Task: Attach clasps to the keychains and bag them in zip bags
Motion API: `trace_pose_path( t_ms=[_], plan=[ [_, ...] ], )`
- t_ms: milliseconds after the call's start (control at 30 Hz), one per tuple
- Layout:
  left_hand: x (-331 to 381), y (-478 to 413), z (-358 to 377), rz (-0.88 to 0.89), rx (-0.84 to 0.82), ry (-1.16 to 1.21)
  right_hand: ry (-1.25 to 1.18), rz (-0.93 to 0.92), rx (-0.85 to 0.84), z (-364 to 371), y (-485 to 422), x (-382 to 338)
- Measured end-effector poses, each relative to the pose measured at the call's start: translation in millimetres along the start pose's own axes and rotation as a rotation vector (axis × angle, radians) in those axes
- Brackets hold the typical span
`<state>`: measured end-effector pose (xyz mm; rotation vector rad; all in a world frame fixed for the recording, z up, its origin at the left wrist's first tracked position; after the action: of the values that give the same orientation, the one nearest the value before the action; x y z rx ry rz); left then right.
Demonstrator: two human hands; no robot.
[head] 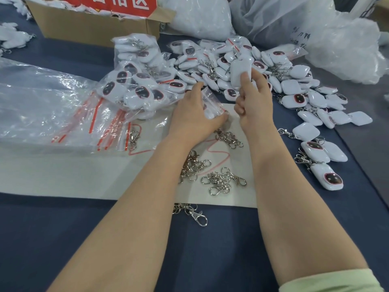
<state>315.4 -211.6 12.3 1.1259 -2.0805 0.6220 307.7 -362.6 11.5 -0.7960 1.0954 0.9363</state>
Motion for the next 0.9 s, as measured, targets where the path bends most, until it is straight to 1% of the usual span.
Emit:
trace_pose_path(
  t_ms=[133, 200, 333, 400, 533, 600, 767, 800, 900],
  plan=[
    [-0.3, -0.4, 0.1, 0.002, 0.004, 0.003, -0.059, 0.055, -0.043, 4.1, 1.6, -0.3],
    [-0.5, -0.8, 0.0, 0.004, 0.008, 0.0, -0.103, 0.074, -0.038, 6.5, 2.2, 0.2],
    [-1.1, -1.2, 0.0, 0.001, 0.013, -0.003, 0.031, -0.004, -0.001, 8.0, 0.1, 2.2],
    [-0.9, -1.3, 0.3, 0.002, 0.01, -0.005, 0.09, -0.007, -0.005, 9.3, -0.2, 3.9],
    [-0.3, -1.2, 0.1, 0.003, 0.011, -0.012, 0.108, 0.0, -0.007, 7.3, -3.1, 2.7],
    [-0.1, -1.2, 0.1, 0.003, 0.012, -0.007, -0.002, 0.025, -0.024, 6.4, -3.0, 3.2],
    [0.5, -1.0, 0.6, 0.006, 0.011, -0.009, -0.427, 0.103, -0.063, 11.2, -0.9, 5.8],
    [0.5, -0.8, 0.5, 0.006, 0.013, -0.009, -0.444, 0.113, -0.066, 12.7, 0.1, 6.2],
    [0.3, -0.4, 0.2, 0.004, 0.014, -0.006, -0.339, 0.111, -0.075, 14.1, 1.4, 6.5]
  ],
)
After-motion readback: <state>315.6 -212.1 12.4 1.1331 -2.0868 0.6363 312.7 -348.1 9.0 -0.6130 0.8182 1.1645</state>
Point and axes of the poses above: each hand's wrist, its own y-axis away from the middle knuckle, its own z-axis out of the palm, x = y × z, the point moved 6 cm from there along -y, towards the middle knuckle, and after that the axes turned 13 degrees about -x, right-handed, at the moved point
